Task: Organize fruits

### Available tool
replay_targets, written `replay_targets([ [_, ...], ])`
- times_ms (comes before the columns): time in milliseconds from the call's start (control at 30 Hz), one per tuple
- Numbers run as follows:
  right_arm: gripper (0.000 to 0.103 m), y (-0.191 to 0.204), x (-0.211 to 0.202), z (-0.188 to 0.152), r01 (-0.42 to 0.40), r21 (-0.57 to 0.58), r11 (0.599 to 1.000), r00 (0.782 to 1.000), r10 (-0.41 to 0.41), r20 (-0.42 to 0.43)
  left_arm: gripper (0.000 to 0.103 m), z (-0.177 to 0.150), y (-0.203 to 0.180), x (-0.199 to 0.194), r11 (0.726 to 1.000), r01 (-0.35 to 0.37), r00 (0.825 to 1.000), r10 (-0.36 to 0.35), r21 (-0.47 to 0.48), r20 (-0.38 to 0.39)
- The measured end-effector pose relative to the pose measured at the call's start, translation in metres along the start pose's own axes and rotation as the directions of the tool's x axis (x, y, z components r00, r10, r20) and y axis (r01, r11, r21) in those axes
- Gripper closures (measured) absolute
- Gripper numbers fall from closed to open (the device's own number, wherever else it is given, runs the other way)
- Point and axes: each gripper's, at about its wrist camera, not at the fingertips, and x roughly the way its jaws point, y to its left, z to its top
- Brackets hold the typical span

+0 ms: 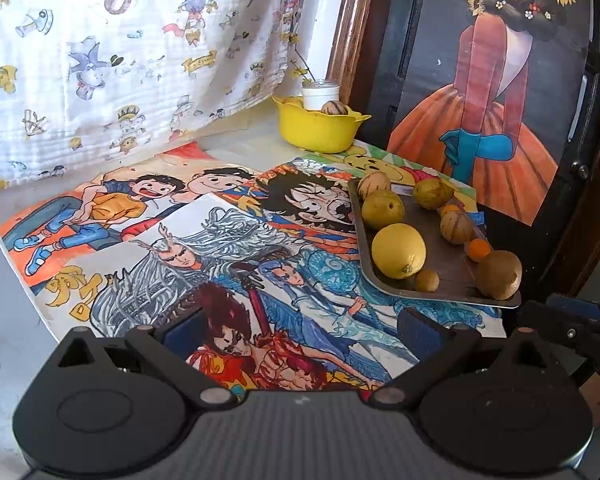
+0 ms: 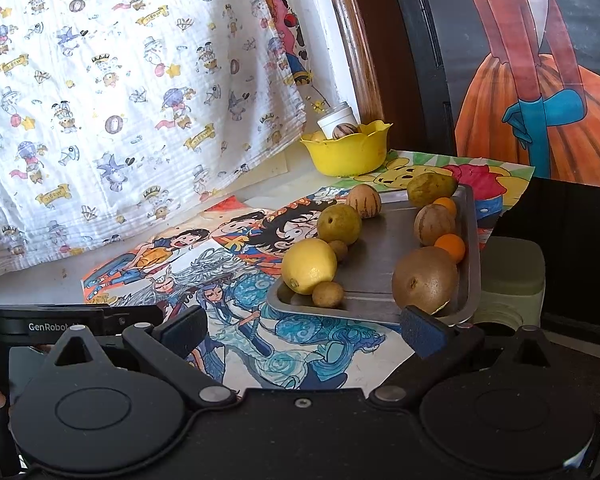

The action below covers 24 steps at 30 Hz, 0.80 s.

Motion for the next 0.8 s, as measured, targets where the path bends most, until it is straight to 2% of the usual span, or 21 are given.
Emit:
replay_targets([
  [800, 0.001, -0.003, 0.017, -0.005, 0.022, -0.002, 1.0, 1.0, -0.022, 0.003, 0.001, 0.0, 0.003, 0.012, 1.0, 0.01, 1.0, -0.01, 0.022, -0.006],
])
